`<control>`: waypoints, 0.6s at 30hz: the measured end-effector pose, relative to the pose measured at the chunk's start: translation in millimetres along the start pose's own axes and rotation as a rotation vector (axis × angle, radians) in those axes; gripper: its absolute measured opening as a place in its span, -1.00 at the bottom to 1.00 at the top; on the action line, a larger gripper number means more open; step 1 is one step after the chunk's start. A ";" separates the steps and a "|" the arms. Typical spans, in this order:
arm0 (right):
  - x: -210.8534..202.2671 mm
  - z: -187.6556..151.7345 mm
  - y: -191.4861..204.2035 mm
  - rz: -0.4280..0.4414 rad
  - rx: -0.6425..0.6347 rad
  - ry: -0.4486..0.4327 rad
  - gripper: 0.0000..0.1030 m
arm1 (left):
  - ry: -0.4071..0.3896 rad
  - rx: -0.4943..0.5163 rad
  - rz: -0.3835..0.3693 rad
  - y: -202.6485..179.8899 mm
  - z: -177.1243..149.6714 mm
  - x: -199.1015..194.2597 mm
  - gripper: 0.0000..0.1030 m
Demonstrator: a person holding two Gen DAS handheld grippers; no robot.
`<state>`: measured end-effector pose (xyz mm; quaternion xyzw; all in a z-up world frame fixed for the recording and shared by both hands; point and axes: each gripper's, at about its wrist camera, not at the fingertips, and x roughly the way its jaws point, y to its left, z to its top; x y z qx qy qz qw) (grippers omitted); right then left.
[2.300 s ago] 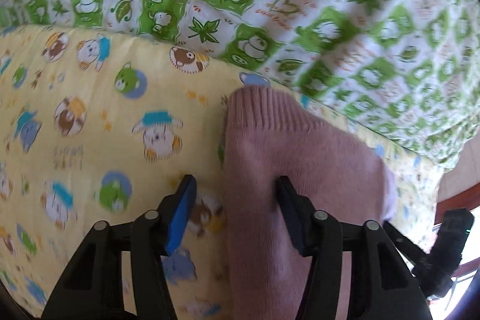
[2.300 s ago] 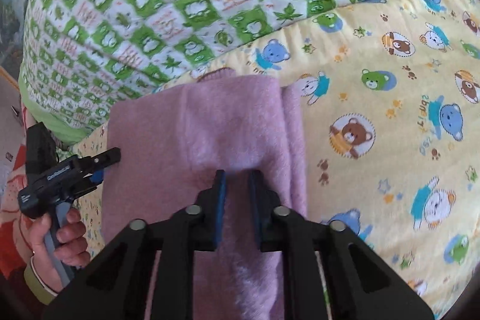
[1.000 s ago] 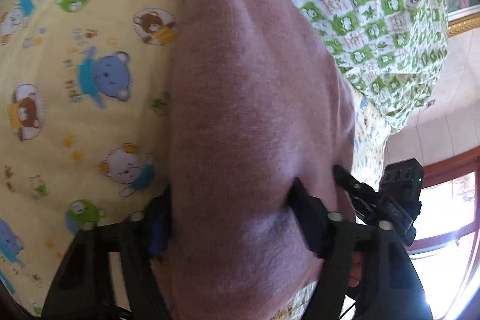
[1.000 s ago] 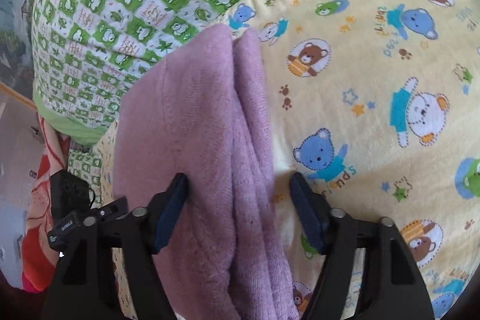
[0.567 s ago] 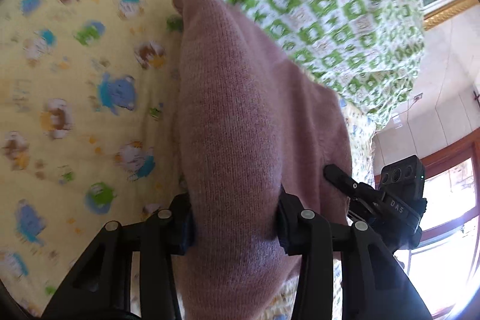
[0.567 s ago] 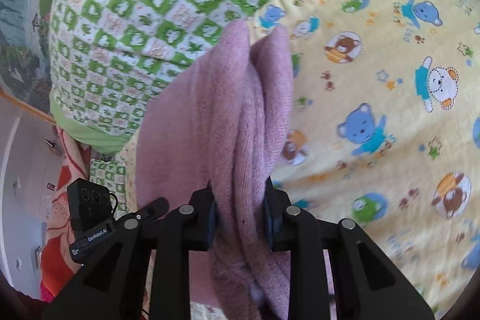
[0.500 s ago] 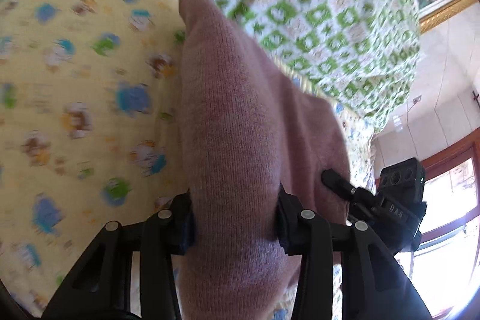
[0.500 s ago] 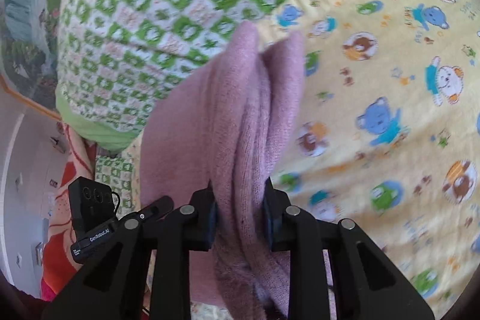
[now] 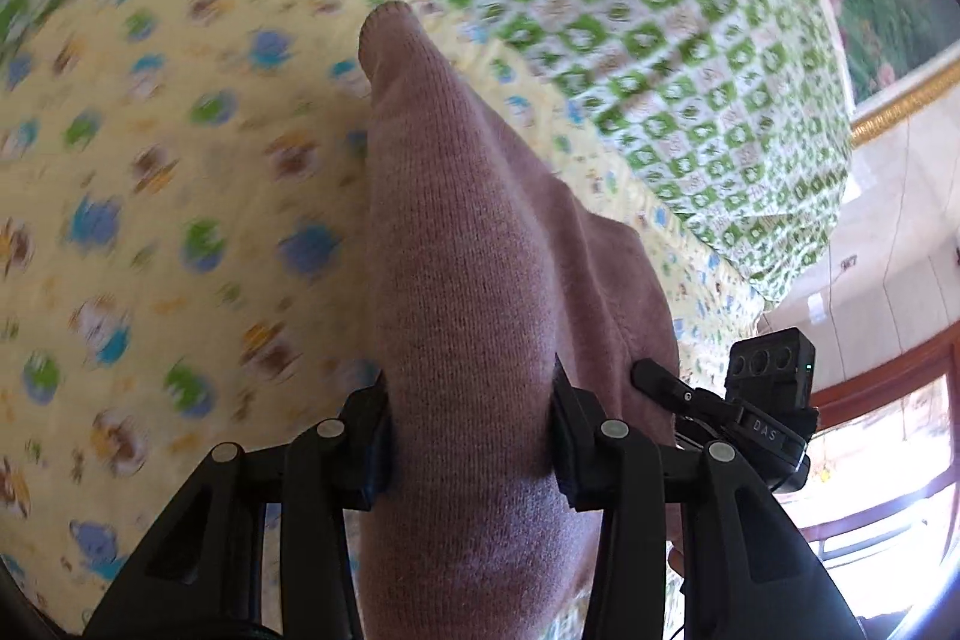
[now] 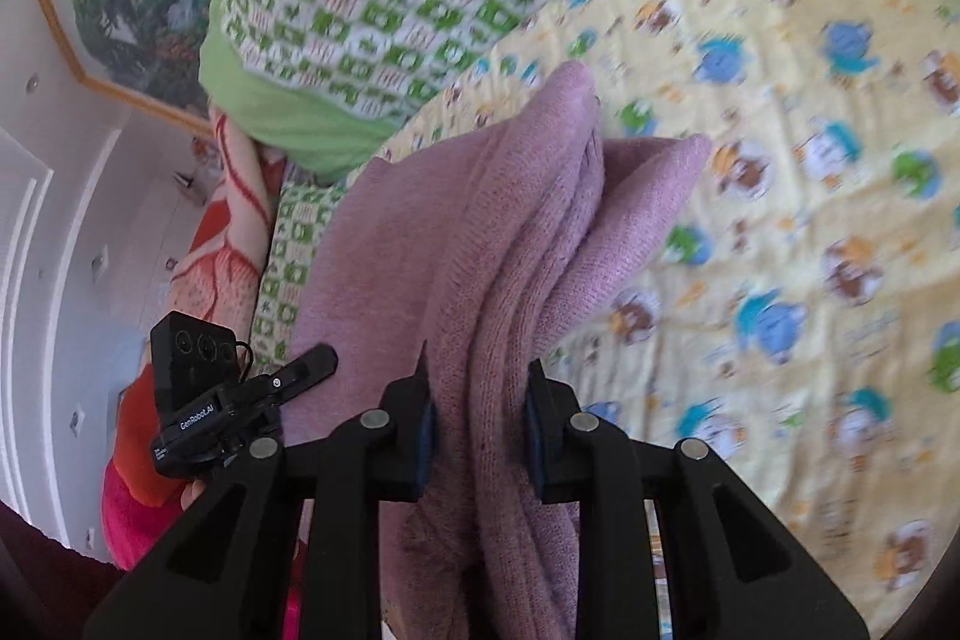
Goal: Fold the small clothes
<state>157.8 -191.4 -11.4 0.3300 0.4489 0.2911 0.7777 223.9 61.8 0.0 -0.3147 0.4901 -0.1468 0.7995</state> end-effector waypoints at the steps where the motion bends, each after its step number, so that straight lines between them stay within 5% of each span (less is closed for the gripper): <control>1: 4.5 -4.3 -3.3 -0.001 0.008 0.018 -0.51 | 0.008 -0.012 0.007 9.5 -4.7 1.7 -0.18; 7: 26.5 -18.7 -47.7 -0.026 0.137 0.071 -0.51 | 0.046 -0.077 0.003 62.6 -17.7 14.2 -0.13; 13: 35.1 -17.9 -51.8 -0.053 0.147 0.061 -0.45 | 0.046 -0.078 0.048 61.6 -16.4 21.6 0.09; 18: 18.7 -21.7 -32.8 -0.185 0.121 0.033 0.09 | 0.037 -0.034 0.115 49.0 -23.6 4.0 0.11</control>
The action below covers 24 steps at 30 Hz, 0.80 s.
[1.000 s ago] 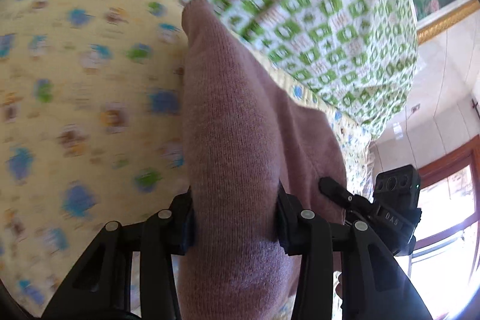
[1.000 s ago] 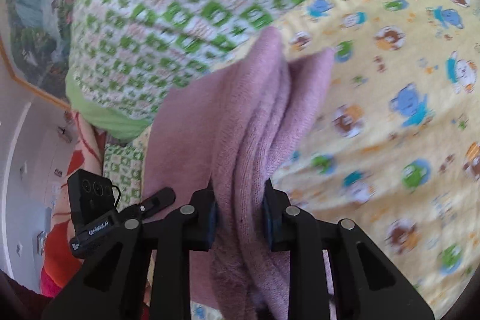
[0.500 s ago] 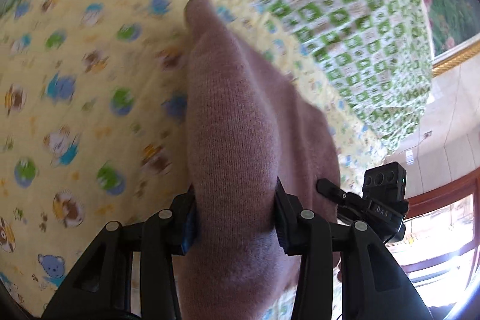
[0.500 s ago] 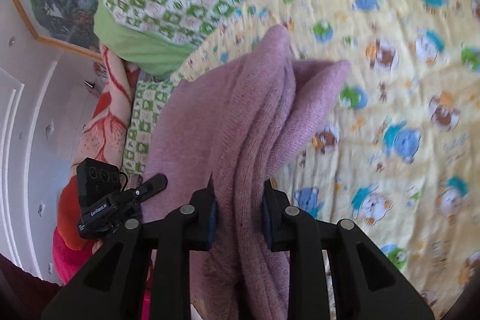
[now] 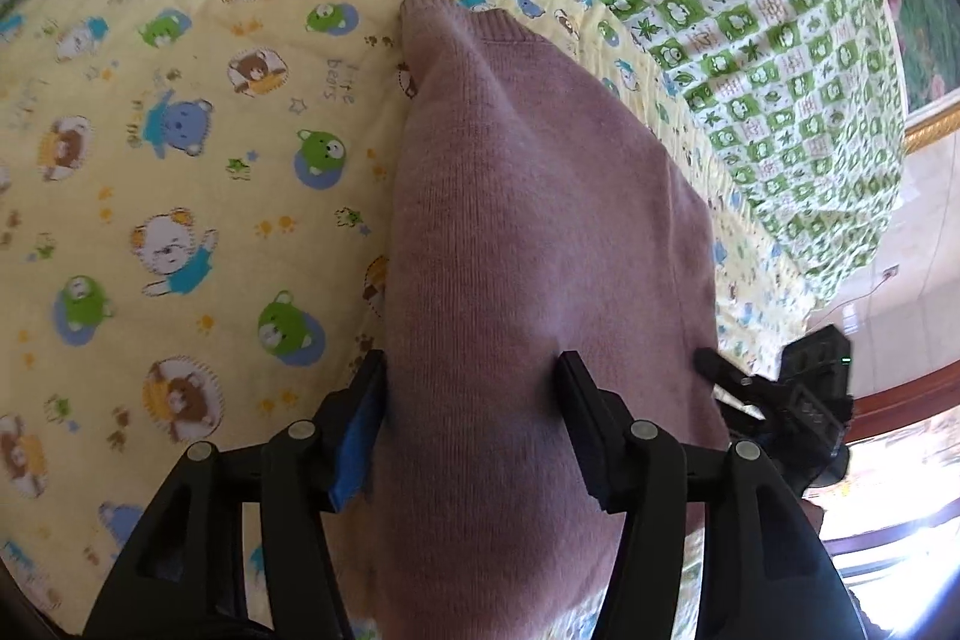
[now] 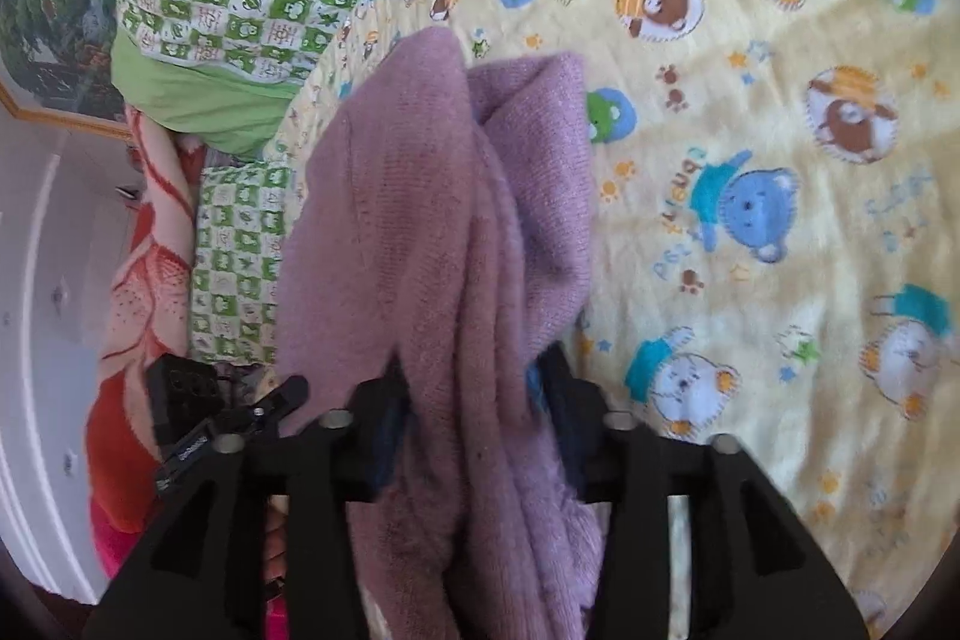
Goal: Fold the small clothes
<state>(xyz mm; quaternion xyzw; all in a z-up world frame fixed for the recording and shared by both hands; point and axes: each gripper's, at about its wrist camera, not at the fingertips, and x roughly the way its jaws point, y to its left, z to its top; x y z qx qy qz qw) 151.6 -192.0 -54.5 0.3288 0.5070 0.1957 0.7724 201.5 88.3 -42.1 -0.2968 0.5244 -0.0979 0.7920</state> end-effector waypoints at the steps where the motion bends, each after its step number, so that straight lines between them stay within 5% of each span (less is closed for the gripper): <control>1: -7.0 -2.4 2.0 -0.014 -0.005 -0.015 0.09 | -0.005 0.004 0.005 1.0 -2.9 -4.8 0.11; 9: -56.5 -45.6 17.6 -0.063 -0.092 -0.036 0.09 | 0.018 0.033 0.025 5.4 -39.5 -32.2 0.18; 20: -41.1 -84.0 13.2 -0.086 -0.092 0.032 0.07 | 0.113 0.069 0.035 4.7 -82.7 -23.9 0.18; 24: -38.3 -81.5 10.8 -0.068 -0.067 0.033 -0.39 | 0.131 0.062 0.040 3.6 -87.3 -15.4 0.18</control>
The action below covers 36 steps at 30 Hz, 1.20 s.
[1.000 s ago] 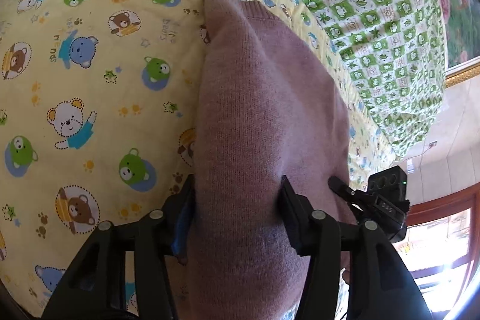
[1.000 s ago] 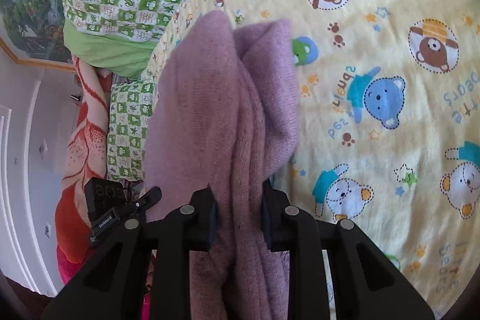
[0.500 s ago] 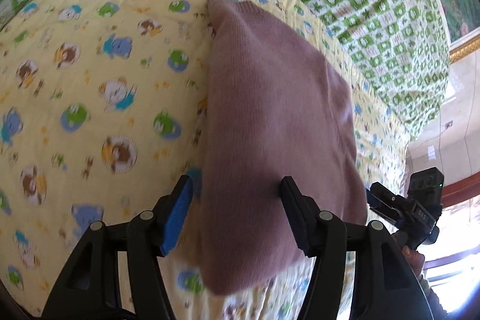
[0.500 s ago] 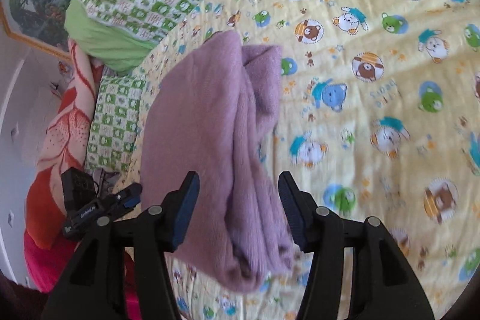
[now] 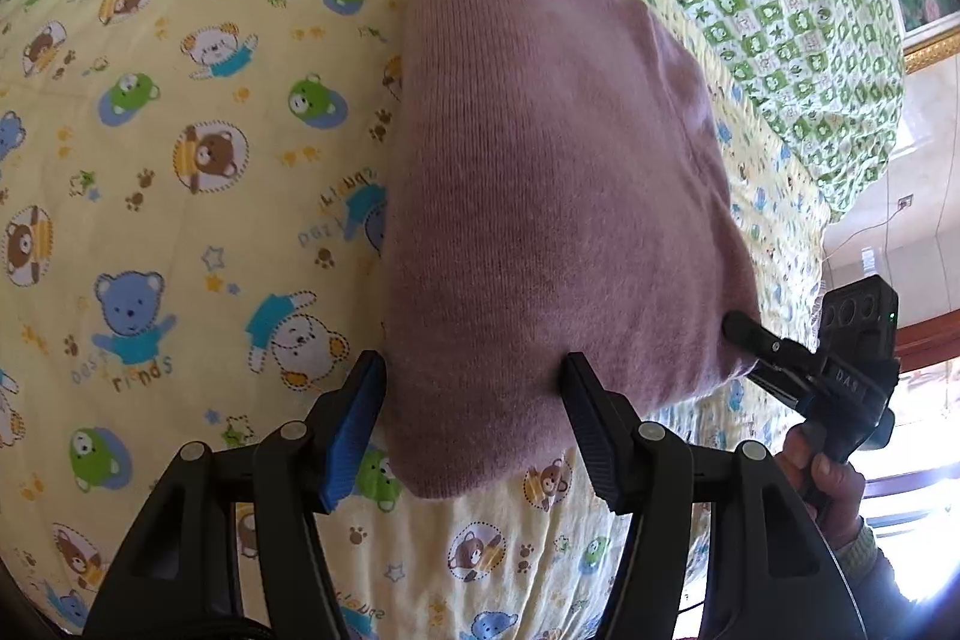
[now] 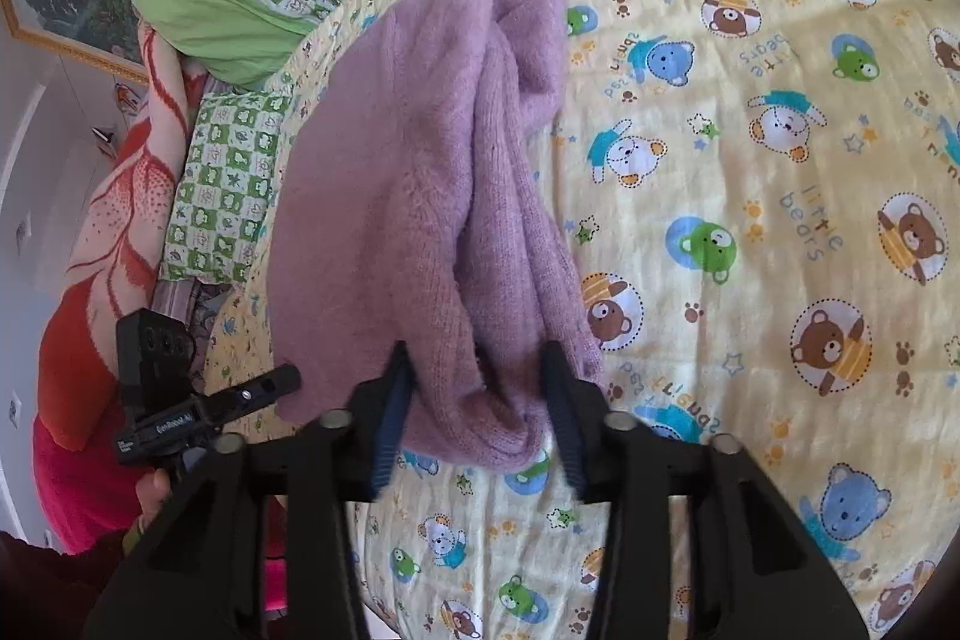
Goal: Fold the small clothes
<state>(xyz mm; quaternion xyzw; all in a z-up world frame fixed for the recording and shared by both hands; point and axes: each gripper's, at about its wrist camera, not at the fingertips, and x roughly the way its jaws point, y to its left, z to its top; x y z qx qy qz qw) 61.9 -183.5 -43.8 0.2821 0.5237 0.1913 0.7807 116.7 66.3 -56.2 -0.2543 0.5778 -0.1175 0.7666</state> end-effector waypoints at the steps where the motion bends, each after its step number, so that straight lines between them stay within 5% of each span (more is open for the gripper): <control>1: -0.4 1.5 -1.2 0.013 0.010 -0.001 -0.43 | 0.001 -0.002 0.001 -0.2 -0.5 1.5 0.16; 4: -0.9 5.5 1.7 0.026 -0.005 0.007 -0.73 | 0.002 0.011 -0.003 -5.0 0.1 4.5 -0.06; 9: -27.6 21.7 41.2 0.067 -0.134 -0.055 -0.78 | 0.011 0.048 0.010 -10.8 2.2 5.6 -0.10; 12: -30.3 26.5 46.1 0.001 -0.212 -0.042 -0.78 | 0.026 0.030 0.002 -6.9 2.2 9.0 -0.10; 17: -3.4 12.4 -5.5 -0.061 -0.109 0.025 -0.79 | 0.047 0.024 0.001 -5.8 0.4 18.4 -0.10; 22: 4.8 -4.8 -29.7 -0.006 0.000 0.017 -0.79 | 0.056 0.061 0.016 -9.5 -1.5 22.8 -0.07; 27: -8.7 -3.6 -24.9 -0.049 0.016 0.001 -0.36 | 0.048 0.056 0.029 -12.2 -4.3 10.2 -0.13; 36: -48.0 24.2 35.9 0.005 -0.119 -0.173 -0.36 | -0.127 0.096 -0.043 -39.2 21.1 -51.9 -0.13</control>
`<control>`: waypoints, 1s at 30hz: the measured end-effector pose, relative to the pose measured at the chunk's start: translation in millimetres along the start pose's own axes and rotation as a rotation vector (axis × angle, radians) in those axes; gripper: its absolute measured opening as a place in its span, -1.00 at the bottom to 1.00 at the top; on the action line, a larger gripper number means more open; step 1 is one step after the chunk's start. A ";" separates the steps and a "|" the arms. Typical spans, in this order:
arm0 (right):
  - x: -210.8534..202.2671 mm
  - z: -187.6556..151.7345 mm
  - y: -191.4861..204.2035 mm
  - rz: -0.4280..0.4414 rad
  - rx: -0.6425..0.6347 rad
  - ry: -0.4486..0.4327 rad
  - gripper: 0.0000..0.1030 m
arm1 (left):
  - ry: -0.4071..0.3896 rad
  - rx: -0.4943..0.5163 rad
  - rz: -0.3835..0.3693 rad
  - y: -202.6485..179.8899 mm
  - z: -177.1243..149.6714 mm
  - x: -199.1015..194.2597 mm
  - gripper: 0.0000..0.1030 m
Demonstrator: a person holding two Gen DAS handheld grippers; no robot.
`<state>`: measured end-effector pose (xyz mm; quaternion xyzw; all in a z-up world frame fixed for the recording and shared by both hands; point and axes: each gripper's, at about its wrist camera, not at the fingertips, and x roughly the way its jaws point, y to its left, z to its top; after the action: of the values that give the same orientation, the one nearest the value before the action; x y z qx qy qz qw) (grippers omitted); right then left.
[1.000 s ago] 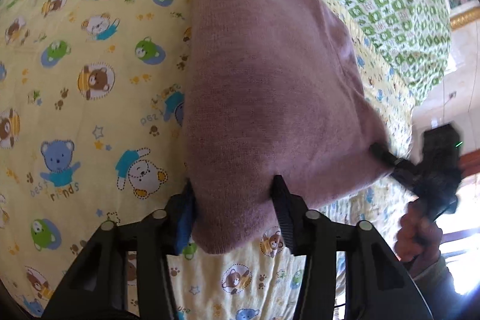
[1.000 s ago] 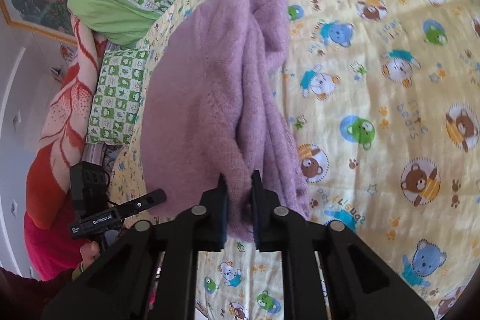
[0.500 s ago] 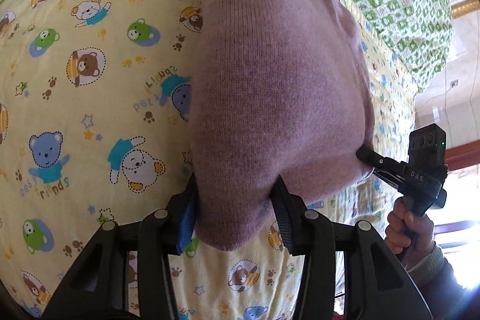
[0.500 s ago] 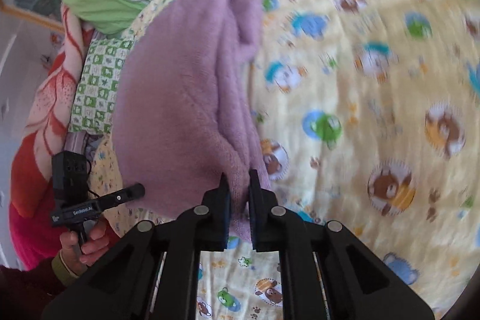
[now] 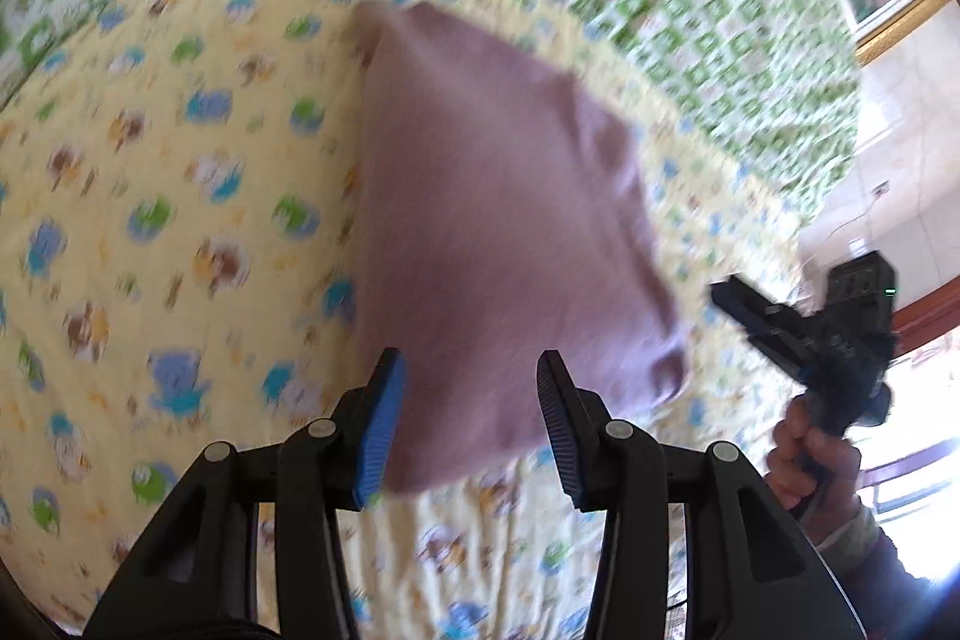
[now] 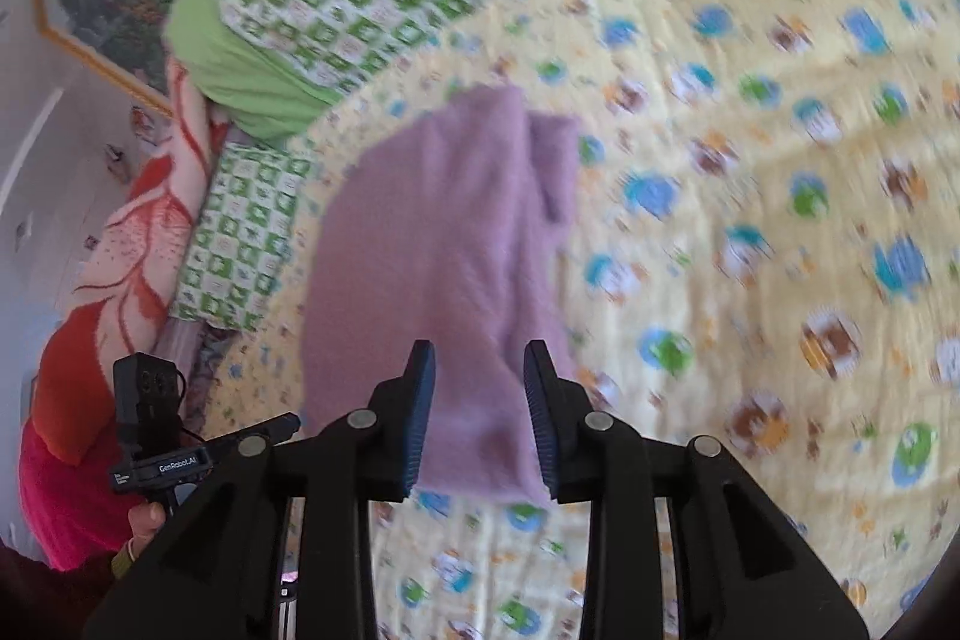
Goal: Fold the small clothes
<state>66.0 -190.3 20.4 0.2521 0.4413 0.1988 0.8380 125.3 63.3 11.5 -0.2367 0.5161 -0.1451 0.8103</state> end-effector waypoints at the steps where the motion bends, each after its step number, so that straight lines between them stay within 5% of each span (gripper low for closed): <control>1: 8.8 4.4 8.0 0.011 -0.008 0.008 -0.36 | -0.004 0.002 -0.012 -3.1 4.6 1.8 -0.13; 7: 65.9 8.6 7.2 -0.025 0.009 0.104 -0.36 | 0.057 0.014 -0.008 -9.1 12.0 43.1 -0.13; 12: 83.6 1.1 -27.8 -0.060 0.085 0.127 -1.00 | 0.081 0.039 0.056 -5.0 9.3 73.6 -0.11; 18: 77.9 1.7 -18.1 -0.096 0.034 0.123 -1.00 | 0.088 0.046 0.050 -10.2 4.2 60.4 -0.04; 25: 55.0 -24.6 -4.3 -0.283 -0.124 0.119 -0.99 | 0.122 0.075 0.066 7.6 -41.8 37.3 -0.04; 27: 43.2 -33.3 -4.2 -0.353 -0.148 0.099 -0.76 | 0.105 0.084 0.084 10.5 -53.3 27.5 -0.04; 30: 23.6 -40.8 -7.7 -0.383 -0.126 0.069 -0.75 | 0.051 0.087 0.111 14.6 -65.6 10.2 -0.03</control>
<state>45.1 -173.2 -19.1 0.1037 0.4963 0.0717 0.8590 70.2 55.4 -27.5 -0.1683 0.5423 -0.1284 0.8131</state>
